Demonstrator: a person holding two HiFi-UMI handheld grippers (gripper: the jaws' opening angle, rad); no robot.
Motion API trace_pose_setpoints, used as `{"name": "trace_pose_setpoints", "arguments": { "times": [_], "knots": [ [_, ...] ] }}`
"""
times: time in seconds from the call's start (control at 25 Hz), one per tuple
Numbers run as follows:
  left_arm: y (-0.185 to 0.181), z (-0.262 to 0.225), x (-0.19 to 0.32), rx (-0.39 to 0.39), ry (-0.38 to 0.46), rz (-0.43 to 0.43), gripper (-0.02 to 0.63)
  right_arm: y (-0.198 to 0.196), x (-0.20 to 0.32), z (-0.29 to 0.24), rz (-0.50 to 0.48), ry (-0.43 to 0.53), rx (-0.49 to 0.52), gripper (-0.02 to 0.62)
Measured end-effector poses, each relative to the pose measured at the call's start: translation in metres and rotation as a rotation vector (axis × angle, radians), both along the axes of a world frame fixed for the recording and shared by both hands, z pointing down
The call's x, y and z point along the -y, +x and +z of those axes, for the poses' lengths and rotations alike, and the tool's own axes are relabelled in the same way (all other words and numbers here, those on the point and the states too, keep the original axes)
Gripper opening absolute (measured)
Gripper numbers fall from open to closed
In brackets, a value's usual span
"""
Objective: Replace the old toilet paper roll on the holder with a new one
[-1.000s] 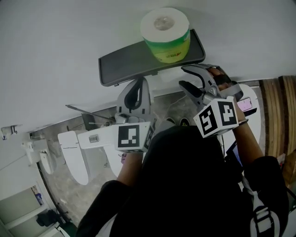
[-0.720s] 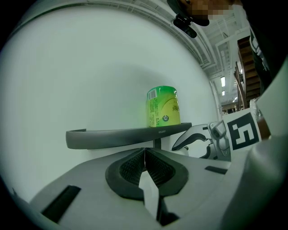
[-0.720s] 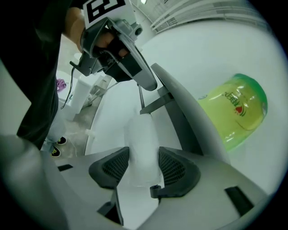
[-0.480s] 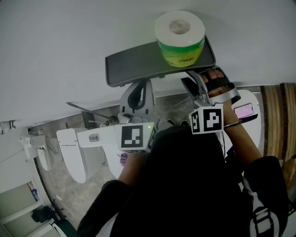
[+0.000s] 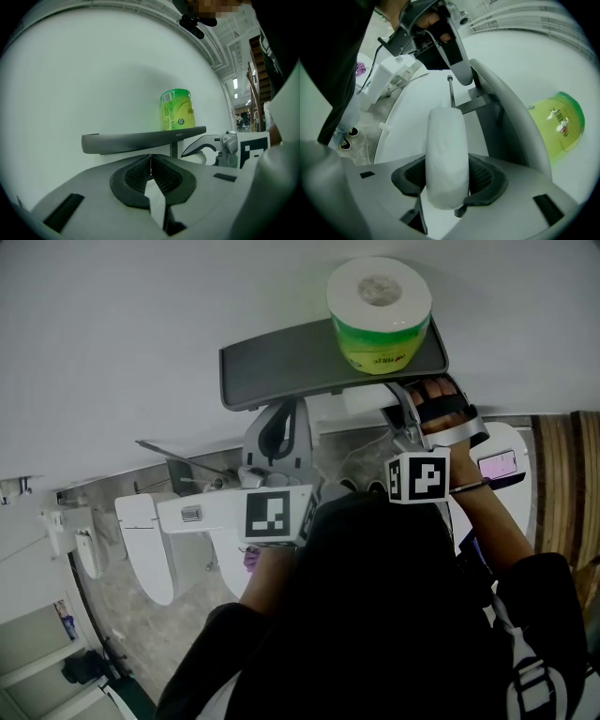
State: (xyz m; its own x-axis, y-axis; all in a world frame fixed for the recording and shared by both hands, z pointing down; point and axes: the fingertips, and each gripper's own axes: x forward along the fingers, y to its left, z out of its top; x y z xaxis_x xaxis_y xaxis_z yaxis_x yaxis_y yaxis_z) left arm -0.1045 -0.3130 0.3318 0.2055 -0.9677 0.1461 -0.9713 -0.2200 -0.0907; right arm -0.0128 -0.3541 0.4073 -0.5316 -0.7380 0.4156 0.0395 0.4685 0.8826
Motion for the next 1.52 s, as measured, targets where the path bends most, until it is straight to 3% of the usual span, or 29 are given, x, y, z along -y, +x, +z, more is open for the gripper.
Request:
{"name": "trace_pose_setpoints", "arguments": {
  "times": [0.64,1.2,1.52],
  "knots": [
    [0.002,-0.003,-0.009,0.004,0.008,-0.006,0.023,0.029,0.006,-0.010,0.075,0.128,-0.041,0.221],
    [0.015,-0.003,-0.020,-0.004,0.015,0.038,0.023,0.125,0.025,-0.014,0.288,0.150,-0.094,0.221],
    [0.009,-0.007,-0.027,-0.014,0.026,0.072,0.023,0.168,0.022,-0.042,0.391,0.217,-0.129,0.221]
  ]
}}
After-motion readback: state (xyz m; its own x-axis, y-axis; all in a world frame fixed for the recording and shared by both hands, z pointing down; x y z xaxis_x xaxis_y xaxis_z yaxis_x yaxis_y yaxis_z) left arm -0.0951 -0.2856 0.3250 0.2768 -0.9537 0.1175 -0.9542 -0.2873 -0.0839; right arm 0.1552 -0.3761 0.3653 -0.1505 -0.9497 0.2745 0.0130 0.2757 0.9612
